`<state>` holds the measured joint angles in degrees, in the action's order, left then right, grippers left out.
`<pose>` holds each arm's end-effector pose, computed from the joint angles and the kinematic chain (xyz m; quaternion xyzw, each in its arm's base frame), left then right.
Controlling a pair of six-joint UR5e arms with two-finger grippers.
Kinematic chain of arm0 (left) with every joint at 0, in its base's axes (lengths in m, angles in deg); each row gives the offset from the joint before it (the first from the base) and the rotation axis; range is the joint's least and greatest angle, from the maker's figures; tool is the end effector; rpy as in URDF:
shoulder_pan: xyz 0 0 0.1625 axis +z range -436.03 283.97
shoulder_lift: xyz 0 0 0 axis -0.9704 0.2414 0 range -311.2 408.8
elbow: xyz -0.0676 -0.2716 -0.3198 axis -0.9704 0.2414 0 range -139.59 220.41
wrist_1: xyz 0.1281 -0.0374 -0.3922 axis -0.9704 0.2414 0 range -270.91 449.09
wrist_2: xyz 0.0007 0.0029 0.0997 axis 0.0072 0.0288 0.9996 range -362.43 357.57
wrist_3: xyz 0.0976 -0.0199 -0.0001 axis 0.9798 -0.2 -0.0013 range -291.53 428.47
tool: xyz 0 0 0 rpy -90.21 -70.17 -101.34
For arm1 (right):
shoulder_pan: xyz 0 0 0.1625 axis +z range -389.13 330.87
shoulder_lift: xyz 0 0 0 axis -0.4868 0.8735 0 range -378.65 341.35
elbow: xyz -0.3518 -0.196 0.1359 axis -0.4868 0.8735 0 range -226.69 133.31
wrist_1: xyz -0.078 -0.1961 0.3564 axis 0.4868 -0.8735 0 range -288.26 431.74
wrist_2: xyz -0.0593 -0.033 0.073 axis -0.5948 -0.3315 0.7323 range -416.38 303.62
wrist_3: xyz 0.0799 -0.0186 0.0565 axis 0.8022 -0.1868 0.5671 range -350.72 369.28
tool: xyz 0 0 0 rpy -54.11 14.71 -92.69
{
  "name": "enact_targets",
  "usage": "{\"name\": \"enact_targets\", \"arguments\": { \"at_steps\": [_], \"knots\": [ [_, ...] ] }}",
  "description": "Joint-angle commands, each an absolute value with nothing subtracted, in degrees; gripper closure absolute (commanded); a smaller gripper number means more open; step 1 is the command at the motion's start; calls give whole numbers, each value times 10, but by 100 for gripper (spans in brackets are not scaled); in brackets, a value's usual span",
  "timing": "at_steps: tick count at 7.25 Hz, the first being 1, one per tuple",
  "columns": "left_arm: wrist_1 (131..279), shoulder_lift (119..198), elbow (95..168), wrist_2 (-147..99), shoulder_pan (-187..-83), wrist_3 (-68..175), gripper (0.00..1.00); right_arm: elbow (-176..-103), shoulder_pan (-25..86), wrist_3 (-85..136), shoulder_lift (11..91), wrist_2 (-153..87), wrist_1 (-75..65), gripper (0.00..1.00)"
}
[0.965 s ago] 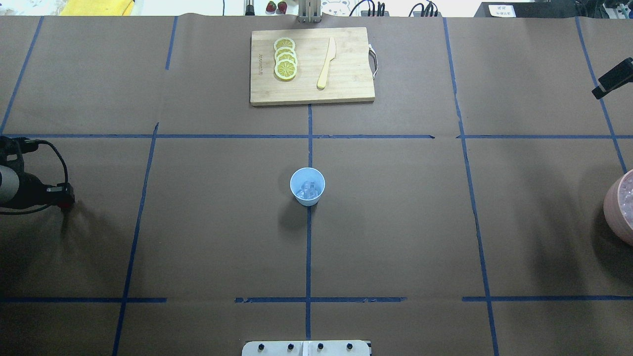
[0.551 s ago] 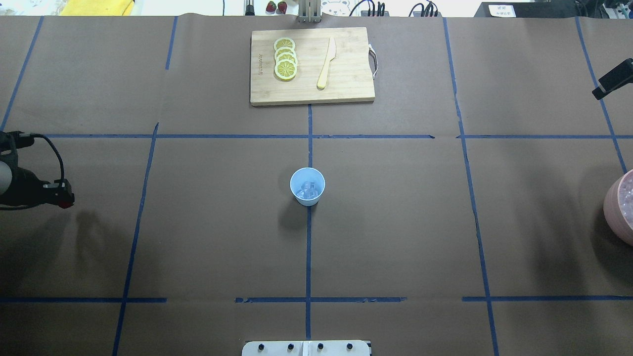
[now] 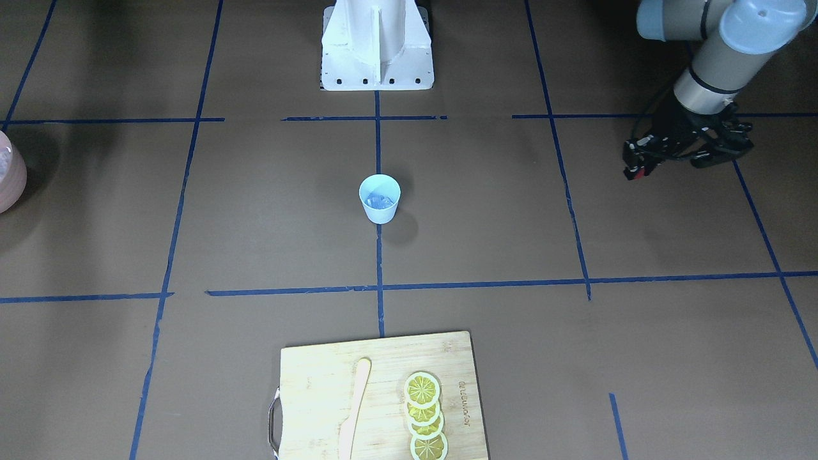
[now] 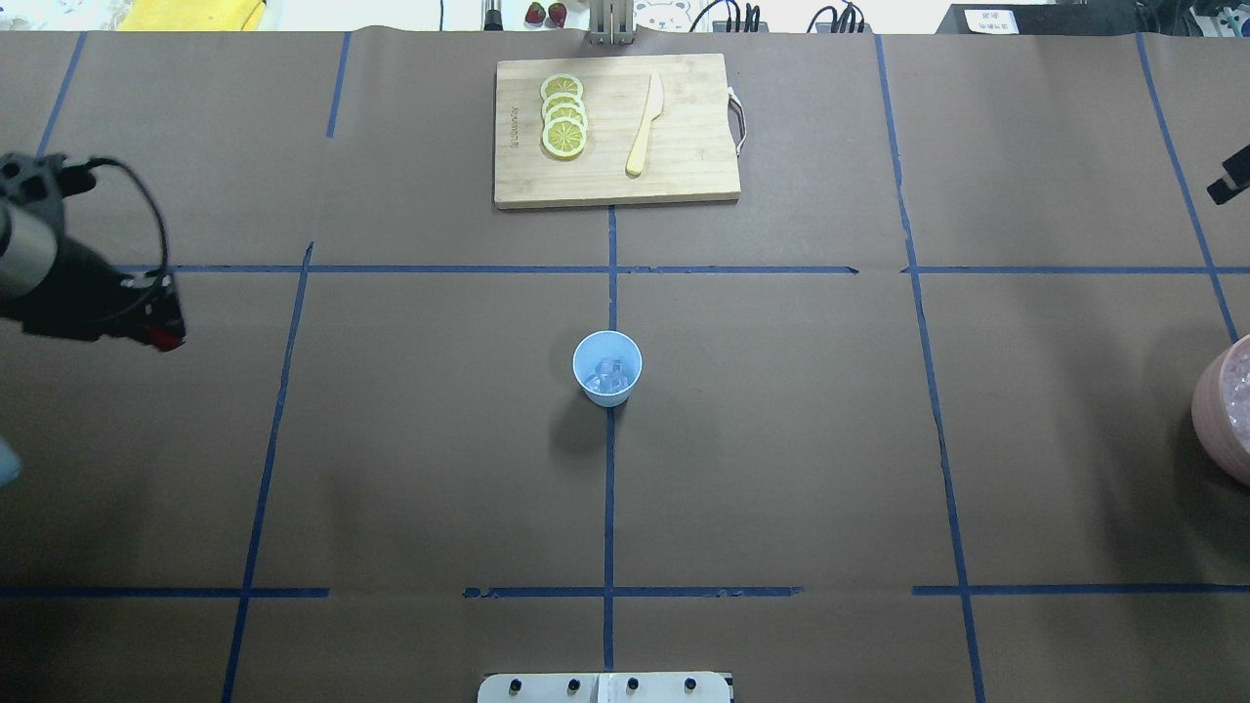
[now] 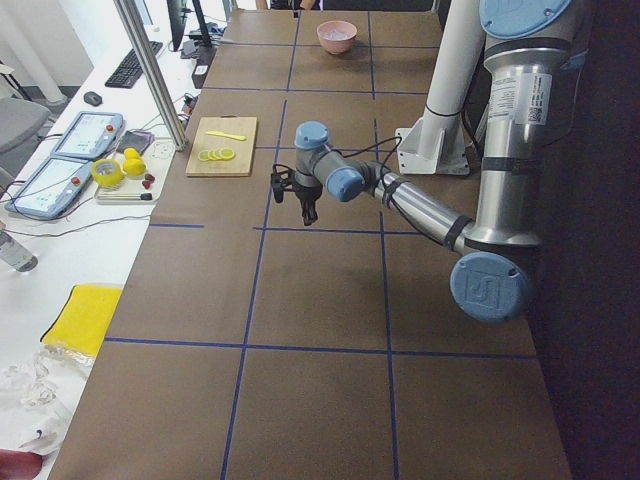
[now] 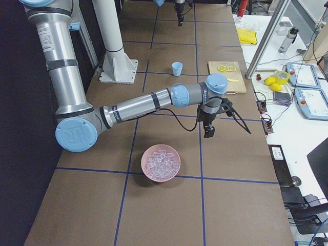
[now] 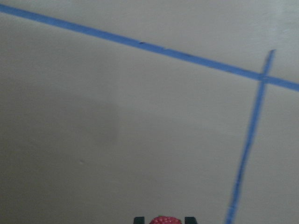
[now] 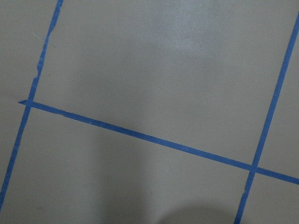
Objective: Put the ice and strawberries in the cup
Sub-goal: 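Lift the strawberry with the left gripper and carry it over the blue cup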
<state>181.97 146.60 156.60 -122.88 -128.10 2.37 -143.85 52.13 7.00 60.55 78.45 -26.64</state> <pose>0.2507 -0.4565 0.3731 -0.0085 0.3938 -0.1422 0.9081 -0.0232 -0.5658 0.5122 0.0556 -0.3837 -0.1202 0.9139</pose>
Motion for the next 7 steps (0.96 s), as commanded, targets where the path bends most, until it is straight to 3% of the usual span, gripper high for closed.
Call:
{"name": "enact_targets", "arguments": {
  "at_steps": [1, 4, 7],
  "knots": [
    [1680, 1599, 1577, -1231, -1268, 8, 99, -1405, 582, -8, 626, 806, -267, 1],
    [1653, 1724, 1510, -1226, -1200, -75, 99, -1403, 618, -48, 679, 813, -259, 1],
    [1656, 1771, 1476, -1224, -1184, -82, 99, -1401, 634, -41, 744, 812, -184, 1]
  ]
}}
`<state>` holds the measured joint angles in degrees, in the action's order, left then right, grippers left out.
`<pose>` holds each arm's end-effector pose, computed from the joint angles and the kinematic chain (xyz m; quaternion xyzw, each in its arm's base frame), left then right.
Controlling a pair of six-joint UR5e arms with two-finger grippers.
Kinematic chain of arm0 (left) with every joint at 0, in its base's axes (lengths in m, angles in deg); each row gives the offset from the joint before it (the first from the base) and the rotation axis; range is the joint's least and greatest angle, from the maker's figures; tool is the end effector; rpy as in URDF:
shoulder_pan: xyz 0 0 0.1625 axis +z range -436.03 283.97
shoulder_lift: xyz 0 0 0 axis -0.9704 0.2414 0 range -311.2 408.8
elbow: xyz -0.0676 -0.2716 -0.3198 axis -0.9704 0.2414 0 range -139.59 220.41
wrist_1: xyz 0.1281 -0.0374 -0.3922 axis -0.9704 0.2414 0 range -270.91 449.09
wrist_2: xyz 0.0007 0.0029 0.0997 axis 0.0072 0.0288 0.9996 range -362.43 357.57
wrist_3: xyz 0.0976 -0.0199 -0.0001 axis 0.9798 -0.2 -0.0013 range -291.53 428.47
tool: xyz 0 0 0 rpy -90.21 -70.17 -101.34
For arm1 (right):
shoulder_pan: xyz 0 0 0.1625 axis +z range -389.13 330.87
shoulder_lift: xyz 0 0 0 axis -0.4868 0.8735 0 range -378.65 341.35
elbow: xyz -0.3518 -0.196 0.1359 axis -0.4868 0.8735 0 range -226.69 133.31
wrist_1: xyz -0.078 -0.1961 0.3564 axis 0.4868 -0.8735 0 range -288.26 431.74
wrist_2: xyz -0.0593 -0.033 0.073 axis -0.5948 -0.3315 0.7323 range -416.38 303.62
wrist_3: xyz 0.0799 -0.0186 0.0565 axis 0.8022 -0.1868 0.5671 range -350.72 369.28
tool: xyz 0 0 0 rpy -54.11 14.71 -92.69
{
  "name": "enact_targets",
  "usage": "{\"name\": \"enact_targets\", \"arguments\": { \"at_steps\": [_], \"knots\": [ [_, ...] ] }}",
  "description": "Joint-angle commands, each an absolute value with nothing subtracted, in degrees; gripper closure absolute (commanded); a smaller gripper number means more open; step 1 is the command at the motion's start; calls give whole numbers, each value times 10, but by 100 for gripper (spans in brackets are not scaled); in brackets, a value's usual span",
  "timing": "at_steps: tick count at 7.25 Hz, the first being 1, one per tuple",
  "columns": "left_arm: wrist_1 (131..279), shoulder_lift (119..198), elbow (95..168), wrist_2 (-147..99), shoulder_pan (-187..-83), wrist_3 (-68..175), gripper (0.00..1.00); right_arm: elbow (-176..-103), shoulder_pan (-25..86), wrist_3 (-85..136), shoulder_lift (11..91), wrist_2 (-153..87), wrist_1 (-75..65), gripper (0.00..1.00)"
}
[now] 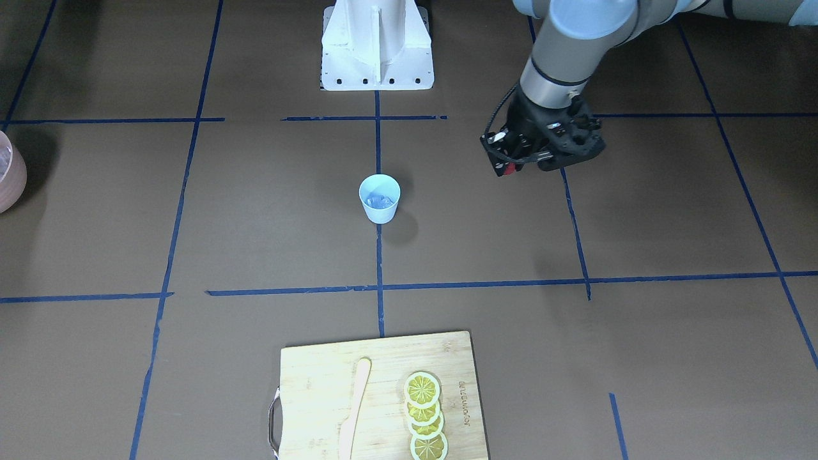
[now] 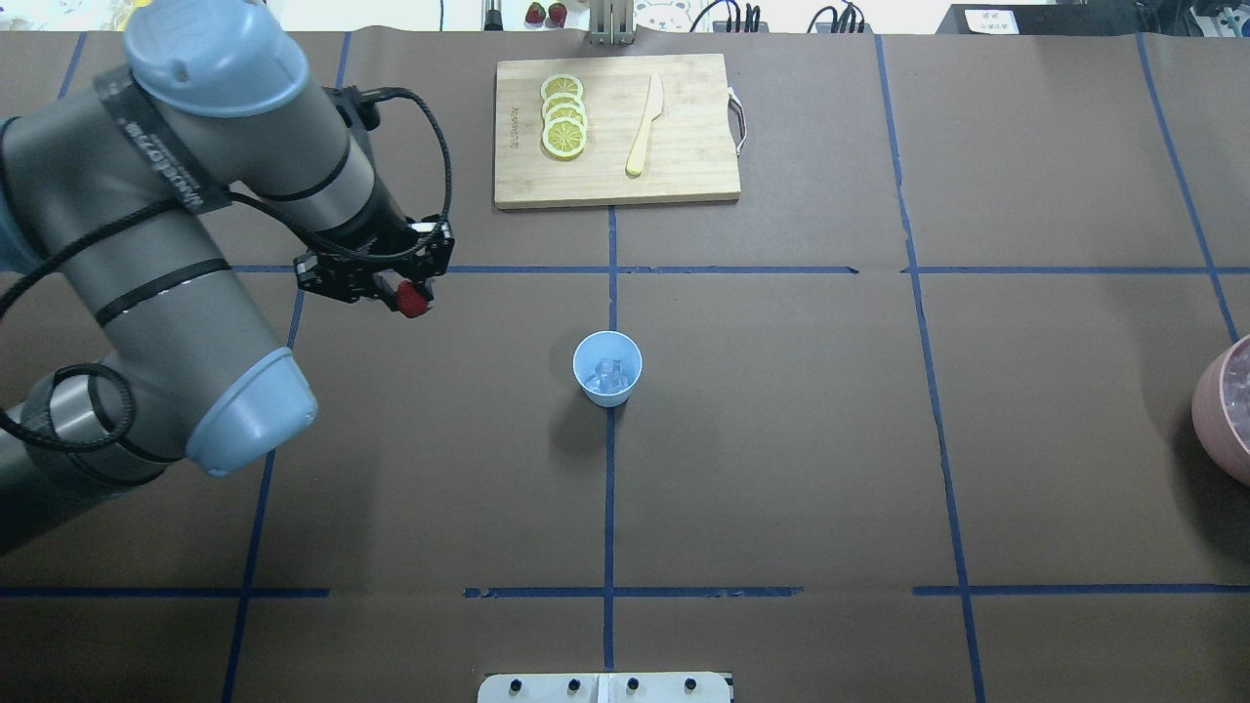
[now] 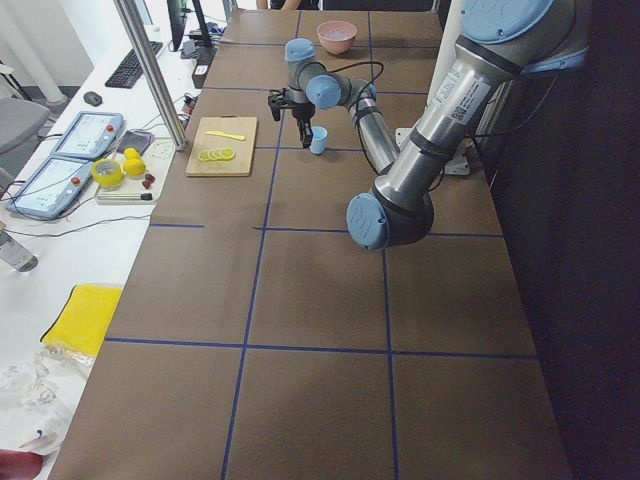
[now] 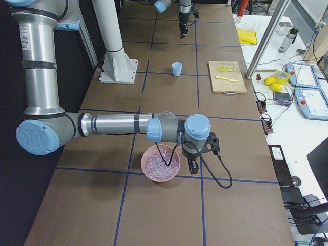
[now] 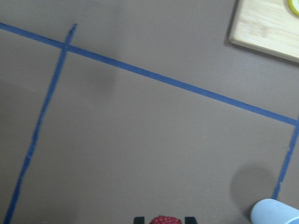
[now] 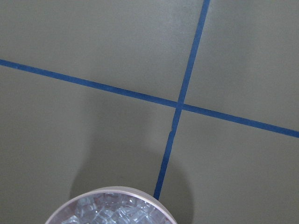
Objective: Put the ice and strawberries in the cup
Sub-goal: 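Lift the strawberry with the left gripper and carry it over the blue cup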
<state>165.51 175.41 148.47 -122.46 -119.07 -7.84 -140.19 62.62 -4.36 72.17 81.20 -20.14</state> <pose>0.3904 -0.4788 0.1831 -0.0524 0.4135 -0.1412 0.8979 0.0745 -0.4842 0.6350 0.0603 -0.3989 -0.0976 0.9098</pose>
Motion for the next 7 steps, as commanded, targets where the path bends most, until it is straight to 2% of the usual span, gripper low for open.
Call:
{"name": "enact_targets", "arguments": {
  "at_steps": [1, 4, 7],
  "knots": [
    [1656, 1788, 1462, -1221, -1170, -81, 99, -1400, 646, -38, 740, 811, -184, 1],
    [1669, 1876, 1374, -1179, -1122, -115, 99, -1392, 653, -32, 752, 808, -183, 1],
    [1704, 1902, 1318, -1170, -1104, -120, 99, -1383, 652, -30, 746, 814, -183, 1]
  ]
}}
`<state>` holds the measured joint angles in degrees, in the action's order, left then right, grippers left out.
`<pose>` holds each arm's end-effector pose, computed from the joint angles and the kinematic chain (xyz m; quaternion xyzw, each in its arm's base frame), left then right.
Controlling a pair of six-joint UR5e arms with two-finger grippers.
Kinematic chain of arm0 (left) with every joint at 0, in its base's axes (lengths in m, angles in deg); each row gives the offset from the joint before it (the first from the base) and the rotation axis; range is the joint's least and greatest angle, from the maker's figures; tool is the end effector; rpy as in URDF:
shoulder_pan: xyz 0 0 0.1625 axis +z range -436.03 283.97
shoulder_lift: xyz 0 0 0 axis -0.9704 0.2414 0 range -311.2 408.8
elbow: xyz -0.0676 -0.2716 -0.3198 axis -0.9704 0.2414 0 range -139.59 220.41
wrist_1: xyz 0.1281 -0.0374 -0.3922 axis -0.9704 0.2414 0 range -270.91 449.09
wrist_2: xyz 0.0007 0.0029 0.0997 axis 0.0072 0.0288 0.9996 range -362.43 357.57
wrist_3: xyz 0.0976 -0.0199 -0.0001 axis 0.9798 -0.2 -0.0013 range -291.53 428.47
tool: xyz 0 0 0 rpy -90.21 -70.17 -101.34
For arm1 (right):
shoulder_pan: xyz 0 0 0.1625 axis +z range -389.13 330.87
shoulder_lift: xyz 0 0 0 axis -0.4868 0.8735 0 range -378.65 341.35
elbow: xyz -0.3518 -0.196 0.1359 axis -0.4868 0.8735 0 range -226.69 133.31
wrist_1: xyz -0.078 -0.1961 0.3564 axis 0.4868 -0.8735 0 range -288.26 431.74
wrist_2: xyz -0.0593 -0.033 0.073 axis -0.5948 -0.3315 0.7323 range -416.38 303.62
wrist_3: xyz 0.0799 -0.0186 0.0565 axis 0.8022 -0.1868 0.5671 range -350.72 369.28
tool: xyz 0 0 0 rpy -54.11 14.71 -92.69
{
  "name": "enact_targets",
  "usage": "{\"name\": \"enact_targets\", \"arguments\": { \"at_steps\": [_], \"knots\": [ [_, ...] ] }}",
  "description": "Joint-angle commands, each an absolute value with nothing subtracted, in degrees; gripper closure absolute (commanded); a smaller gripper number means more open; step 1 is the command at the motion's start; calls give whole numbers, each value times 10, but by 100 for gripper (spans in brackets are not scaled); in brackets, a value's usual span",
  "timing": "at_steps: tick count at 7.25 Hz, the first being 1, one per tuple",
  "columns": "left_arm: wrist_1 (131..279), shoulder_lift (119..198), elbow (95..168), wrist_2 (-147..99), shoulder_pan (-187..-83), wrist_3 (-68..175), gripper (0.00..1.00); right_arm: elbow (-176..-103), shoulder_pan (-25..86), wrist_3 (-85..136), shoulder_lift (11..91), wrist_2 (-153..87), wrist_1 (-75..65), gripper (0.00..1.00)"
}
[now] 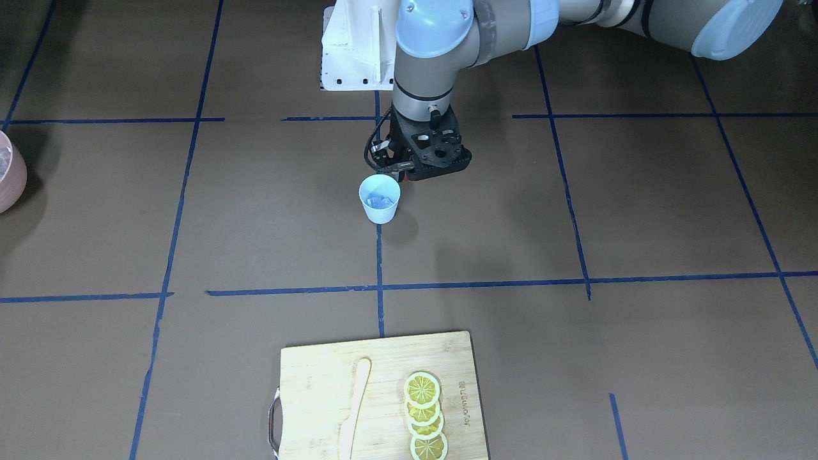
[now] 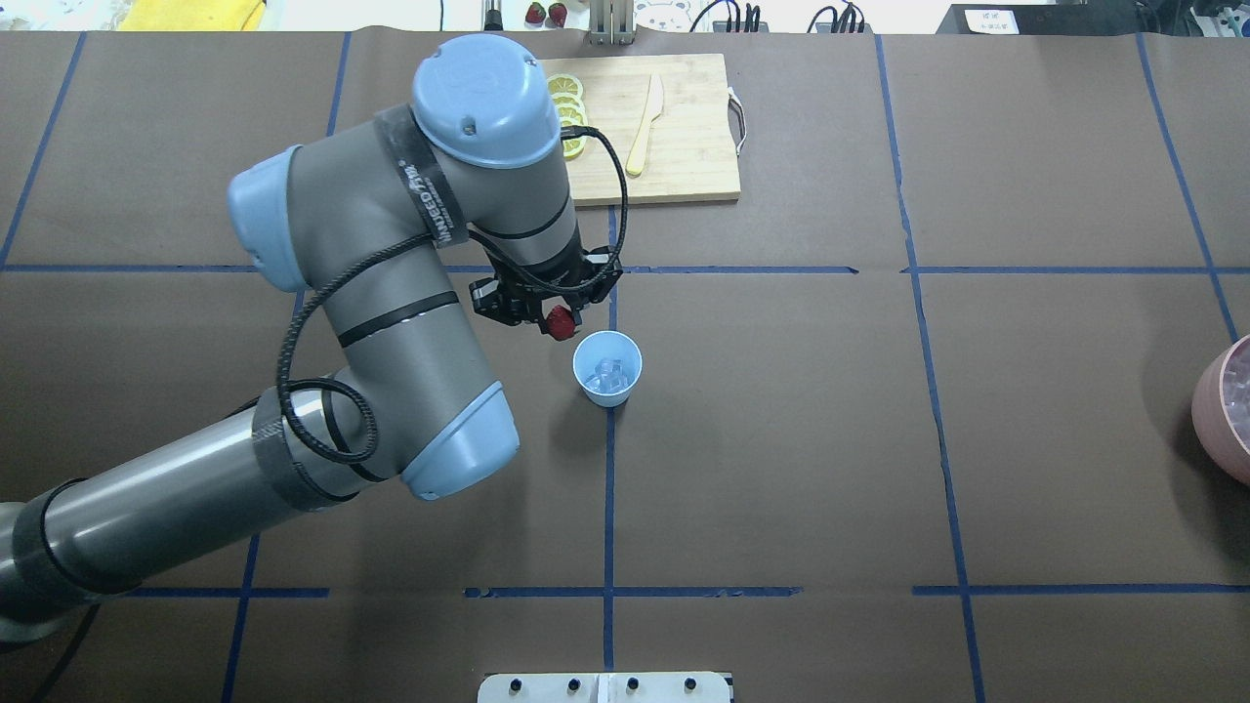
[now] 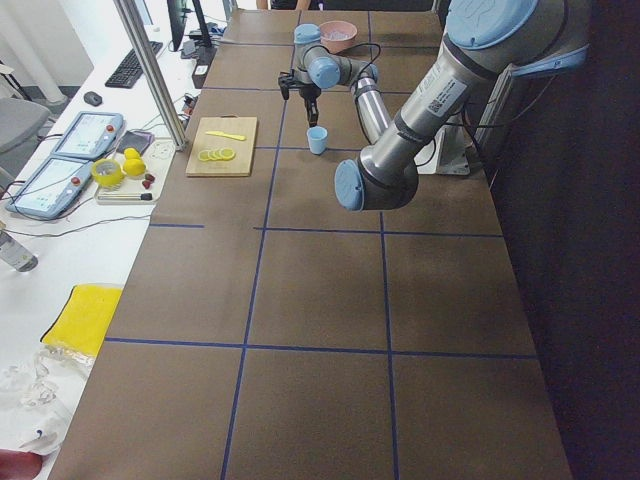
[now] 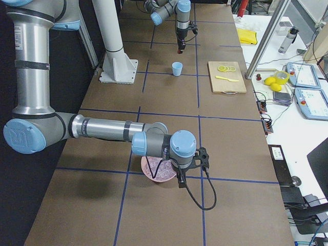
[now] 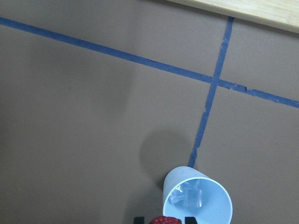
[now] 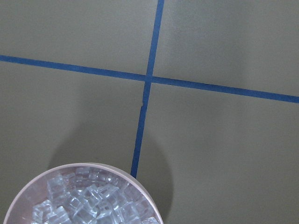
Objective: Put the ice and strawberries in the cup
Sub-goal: 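Lift the strawberry with the left gripper and carry it over the blue cup, then lower the strawberry into the cup and open the left gripper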
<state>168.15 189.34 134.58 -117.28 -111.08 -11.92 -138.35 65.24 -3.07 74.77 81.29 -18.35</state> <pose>0.5118 -0.4707 0.1087 -0.0463 0.4126 -0.1213 0.9016 0.0948 -0.4582 0.6691 0.0441 -0.4019 -0.0572 0.9128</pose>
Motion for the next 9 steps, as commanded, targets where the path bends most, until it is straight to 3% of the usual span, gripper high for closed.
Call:
{"name": "enact_targets", "arguments": {
  "at_steps": [1, 5, 7, 8, 9],
  "knots": [
    [1720, 1907, 1298, -1163, -1100, -121, 99, -1383, 653, -29, 744, 814, -183, 1],
    [1736, 1907, 1275, -1150, -1074, -121, 97, -1384, 653, -29, 744, 820, -183, 1],
    [1741, 1907, 1273, -1150, -1072, -121, 91, -1384, 653, -29, 743, 820, -183, 1],
    [1741, 1911, 1272, -1151, -1072, -121, 81, -1384, 653, -30, 743, 820, -183, 1],
    [1741, 1912, 1272, -1151, -1072, -121, 47, -1383, 653, -30, 743, 820, -183, 1]
  ]
}}
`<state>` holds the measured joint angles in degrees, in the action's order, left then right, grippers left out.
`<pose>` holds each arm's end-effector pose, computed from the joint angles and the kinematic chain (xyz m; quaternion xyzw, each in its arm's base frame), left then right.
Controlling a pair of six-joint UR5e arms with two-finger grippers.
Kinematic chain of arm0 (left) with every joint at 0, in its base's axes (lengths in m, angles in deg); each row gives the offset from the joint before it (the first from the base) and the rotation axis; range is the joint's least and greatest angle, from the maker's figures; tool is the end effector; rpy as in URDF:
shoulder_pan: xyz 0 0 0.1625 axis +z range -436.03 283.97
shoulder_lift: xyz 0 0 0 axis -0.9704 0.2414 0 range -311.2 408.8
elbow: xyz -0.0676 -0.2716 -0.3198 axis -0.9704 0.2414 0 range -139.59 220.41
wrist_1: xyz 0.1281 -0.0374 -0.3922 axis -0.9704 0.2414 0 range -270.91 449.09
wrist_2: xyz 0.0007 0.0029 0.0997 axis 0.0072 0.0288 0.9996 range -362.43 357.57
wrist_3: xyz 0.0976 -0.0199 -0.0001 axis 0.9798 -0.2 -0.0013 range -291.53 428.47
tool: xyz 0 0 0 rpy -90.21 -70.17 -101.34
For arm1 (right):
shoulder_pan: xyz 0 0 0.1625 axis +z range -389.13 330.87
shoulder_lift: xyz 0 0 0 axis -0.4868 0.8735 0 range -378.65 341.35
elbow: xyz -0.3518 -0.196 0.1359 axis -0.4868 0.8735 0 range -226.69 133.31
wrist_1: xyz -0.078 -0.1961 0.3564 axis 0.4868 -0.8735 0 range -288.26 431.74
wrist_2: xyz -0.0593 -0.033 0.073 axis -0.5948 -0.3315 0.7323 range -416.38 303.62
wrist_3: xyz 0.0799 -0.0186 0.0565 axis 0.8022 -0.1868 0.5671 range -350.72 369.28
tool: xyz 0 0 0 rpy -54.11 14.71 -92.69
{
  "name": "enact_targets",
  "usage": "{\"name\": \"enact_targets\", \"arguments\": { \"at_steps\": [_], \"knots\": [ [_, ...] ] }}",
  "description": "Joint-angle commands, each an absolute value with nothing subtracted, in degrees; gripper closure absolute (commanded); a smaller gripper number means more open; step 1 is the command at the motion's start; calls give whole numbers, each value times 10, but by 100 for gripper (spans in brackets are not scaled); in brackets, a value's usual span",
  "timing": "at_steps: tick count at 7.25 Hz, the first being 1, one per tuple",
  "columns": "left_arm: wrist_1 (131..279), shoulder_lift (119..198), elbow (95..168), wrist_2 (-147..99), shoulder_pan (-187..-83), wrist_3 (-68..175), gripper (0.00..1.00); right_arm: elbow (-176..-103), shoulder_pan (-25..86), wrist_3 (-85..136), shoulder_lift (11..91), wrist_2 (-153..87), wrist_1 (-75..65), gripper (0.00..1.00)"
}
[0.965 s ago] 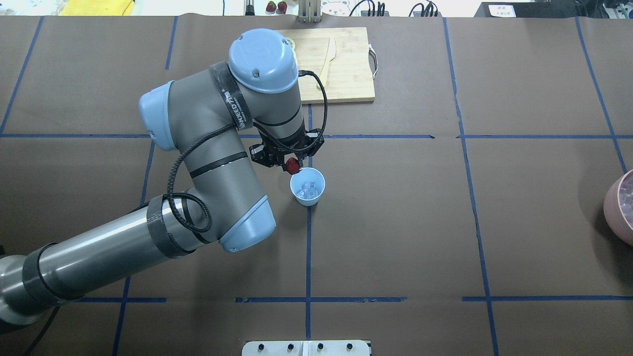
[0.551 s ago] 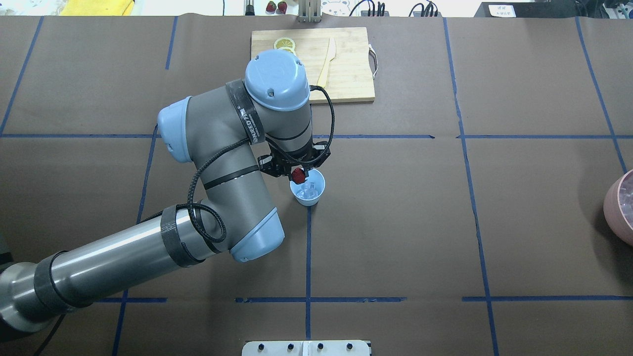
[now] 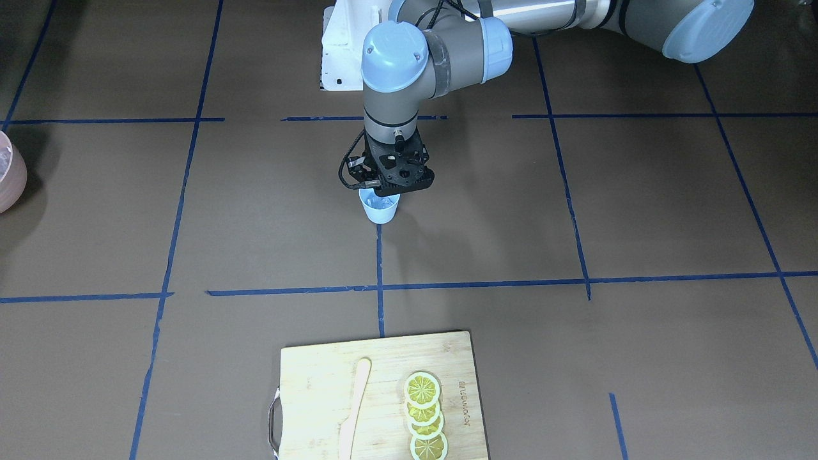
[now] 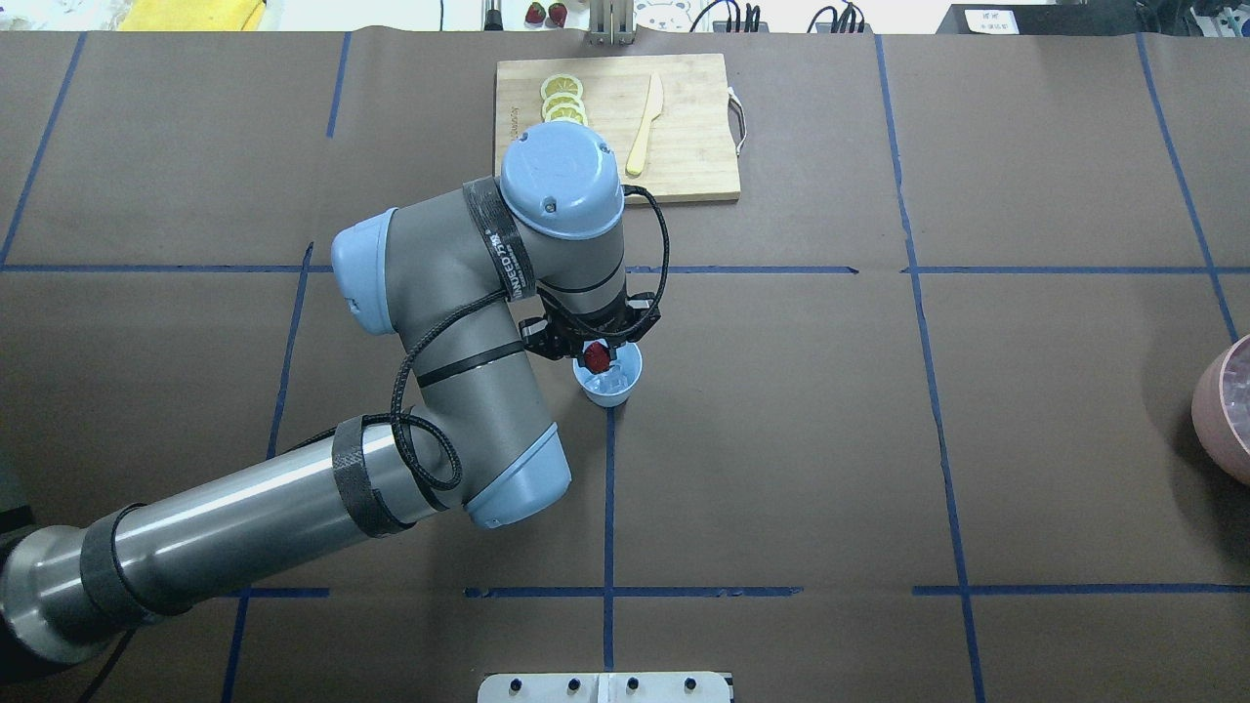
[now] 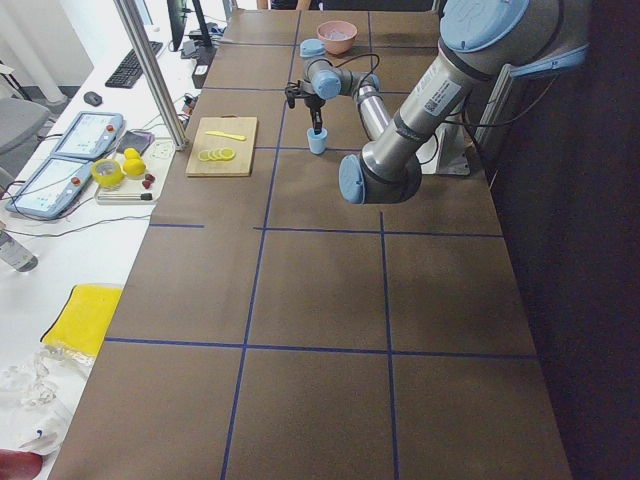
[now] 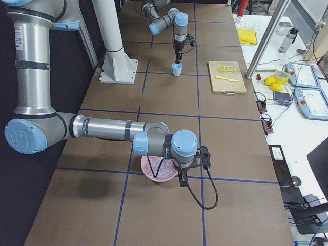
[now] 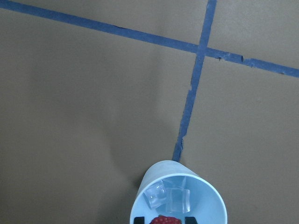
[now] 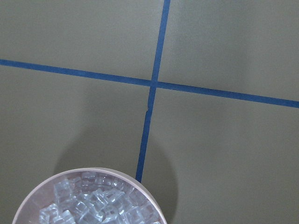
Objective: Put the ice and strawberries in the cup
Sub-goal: 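Lower the strawberry into the cup and open the left gripper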
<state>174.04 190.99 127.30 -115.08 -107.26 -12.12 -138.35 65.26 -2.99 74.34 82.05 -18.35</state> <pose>0.5735 -0.4588 0.1235 -0.0431 0.4079 -0.0998 0.9065 0.0944 -0.4620 0.6646 0.0482 -0.4075 -0.0576 0.9101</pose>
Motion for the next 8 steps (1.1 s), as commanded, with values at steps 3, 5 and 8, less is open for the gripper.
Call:
{"name": "enact_targets", "arguments": {
  "at_steps": [3, 5, 8],
  "knots": [
    [1740, 1911, 1276, -1150, -1072, -120, 0, -1384, 653, -30, 743, 820, -183, 1],
    [1733, 1909, 1281, -1148, -1077, -115, 0, -1381, 652, -31, 744, 820, -183, 1],
    [1647, 1888, 1337, -1152, -1123, -35, 0, -1381, 653, -31, 745, 820, -183, 1]
  ]
}}
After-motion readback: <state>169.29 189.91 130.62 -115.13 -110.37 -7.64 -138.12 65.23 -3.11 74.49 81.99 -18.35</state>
